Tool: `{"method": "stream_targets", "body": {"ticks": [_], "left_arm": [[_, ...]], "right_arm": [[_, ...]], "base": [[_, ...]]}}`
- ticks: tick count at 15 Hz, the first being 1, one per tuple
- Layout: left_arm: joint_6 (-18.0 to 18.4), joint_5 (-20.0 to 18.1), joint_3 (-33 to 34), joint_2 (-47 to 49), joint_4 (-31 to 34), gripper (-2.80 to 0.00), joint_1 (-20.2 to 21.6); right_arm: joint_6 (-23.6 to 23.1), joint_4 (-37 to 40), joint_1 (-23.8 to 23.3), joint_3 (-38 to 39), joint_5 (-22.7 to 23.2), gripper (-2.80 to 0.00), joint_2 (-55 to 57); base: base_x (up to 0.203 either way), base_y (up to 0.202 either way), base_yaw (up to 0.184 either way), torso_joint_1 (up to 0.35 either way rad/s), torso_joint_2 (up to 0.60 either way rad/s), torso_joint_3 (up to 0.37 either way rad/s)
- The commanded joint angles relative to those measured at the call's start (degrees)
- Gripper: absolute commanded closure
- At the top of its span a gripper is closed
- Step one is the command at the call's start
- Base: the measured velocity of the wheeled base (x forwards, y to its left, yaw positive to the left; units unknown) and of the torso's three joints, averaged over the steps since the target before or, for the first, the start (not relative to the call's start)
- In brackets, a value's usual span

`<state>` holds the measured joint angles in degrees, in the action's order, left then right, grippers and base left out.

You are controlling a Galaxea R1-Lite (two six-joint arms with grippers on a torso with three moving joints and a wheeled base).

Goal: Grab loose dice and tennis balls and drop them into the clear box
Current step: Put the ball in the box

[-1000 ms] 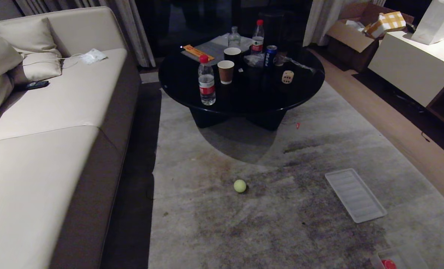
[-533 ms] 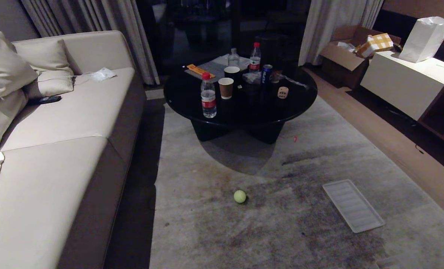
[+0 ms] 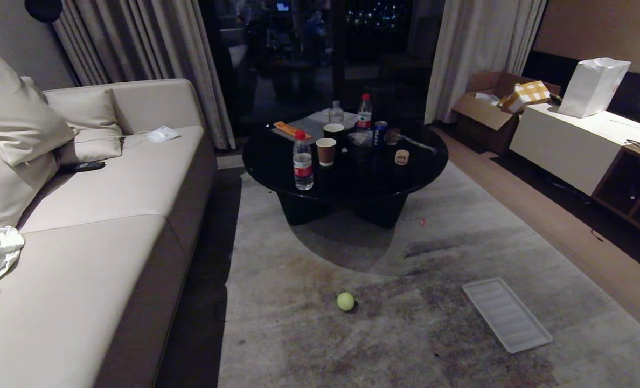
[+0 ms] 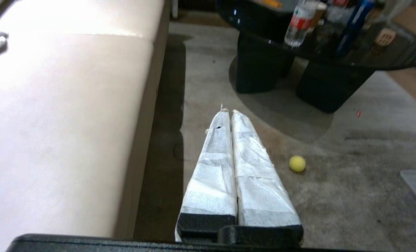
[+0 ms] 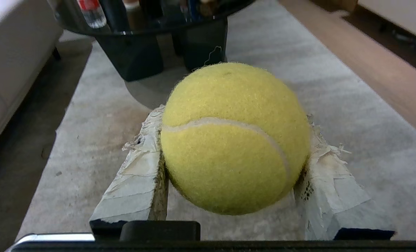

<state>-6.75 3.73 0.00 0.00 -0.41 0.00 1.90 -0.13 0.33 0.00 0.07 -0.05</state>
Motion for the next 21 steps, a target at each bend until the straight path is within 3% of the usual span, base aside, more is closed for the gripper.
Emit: {"method": "stream_targets", "body": {"ticks": [1,21], "left_arm": [[0.25,-0.04,0.09,0.05,0.13,0.00,0.00],[0.78,-0.31,0.09,0.09,0.15,0.00,0.00]], "right_arm": [[0.03,-0.04,0.02,0.00,0.01,0.00,0.14],[0.03,-0.04,0.02,0.00,0.01,0.00,0.08]], "base": [[0.000,0.000,0.000,0.001,0.00,0.207],[0.000,0.000,0.000,0.000,0.00,0.011]]}}
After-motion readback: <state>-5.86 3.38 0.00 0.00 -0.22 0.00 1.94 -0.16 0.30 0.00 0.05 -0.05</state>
